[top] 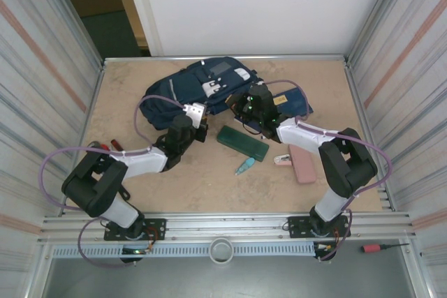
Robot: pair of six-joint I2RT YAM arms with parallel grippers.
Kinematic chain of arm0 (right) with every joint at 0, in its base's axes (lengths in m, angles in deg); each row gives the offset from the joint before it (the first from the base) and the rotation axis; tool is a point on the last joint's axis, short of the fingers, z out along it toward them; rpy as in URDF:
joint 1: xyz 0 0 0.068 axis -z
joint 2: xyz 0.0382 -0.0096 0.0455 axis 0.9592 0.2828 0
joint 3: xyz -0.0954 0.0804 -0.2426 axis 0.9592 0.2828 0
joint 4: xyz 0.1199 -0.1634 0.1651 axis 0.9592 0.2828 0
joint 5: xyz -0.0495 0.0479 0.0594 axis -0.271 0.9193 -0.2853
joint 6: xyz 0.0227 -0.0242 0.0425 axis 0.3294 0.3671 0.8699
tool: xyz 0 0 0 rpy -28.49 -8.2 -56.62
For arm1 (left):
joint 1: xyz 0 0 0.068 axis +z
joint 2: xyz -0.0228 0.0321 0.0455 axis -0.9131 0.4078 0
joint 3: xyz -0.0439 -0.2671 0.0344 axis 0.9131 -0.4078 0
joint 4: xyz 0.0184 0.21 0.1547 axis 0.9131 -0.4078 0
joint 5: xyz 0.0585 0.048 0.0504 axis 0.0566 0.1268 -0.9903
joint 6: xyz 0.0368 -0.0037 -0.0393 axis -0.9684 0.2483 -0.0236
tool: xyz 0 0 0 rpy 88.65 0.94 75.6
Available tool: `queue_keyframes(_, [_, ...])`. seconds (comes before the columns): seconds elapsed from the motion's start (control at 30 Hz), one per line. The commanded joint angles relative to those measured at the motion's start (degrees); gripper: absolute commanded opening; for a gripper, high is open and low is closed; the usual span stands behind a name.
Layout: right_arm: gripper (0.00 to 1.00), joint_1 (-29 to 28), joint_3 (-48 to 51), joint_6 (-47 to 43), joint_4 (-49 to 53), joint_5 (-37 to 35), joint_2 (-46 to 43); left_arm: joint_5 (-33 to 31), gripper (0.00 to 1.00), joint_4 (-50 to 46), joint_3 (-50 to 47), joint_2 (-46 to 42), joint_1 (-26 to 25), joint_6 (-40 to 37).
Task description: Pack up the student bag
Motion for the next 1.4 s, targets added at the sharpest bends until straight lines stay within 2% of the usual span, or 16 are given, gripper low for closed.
queue_keyframes(0.0, [0.04,0.4,0.5,-0.2,-3.5,0.8,-1.7,1.8,0.0,2.2,-1.1,-3.1,1.7,0.4])
queue_keyframes(0.6, [0.05,3.4,-0.5,-0.6,-2.6,3.6,-2.0,5.8,0.0,-0.3,-12.5,-13.0,12.0,9.5])
queue_keyframes(0.7, [0.07,3.7,-3.2,-1.2,-1.1,7.0,0.4,8.9,0.0,-2.3,-12.0,-14.3,11.3,10.4])
queue_keyframes(0.83, [0.14,5.4,-8.8,-6.9,3.9,15.4,5.4,10.1,0.0,-5.9,-11.1,-15.2,9.3,10.5])
queue_keyframes(0.93, [0.15,6.9,-10.6,-8.1,5.8,19.6,8.6,10.4,0.0,-8.4,-10.7,-15.2,7.8,10.4])
queue_keyframes(1.13, [0.21,10.3,-12.0,-12.8,10.5,20.0,10.4,11.4,0.0,-11.1,-9.6,-13.7,3.4,8.2])
queue_keyframes(1.37, [0.35,14.1,-16.8,-18.8,18.7,23.1,13.0,13.3,0.0,-10.5,-5.6,-8.2,2.7,10.1])
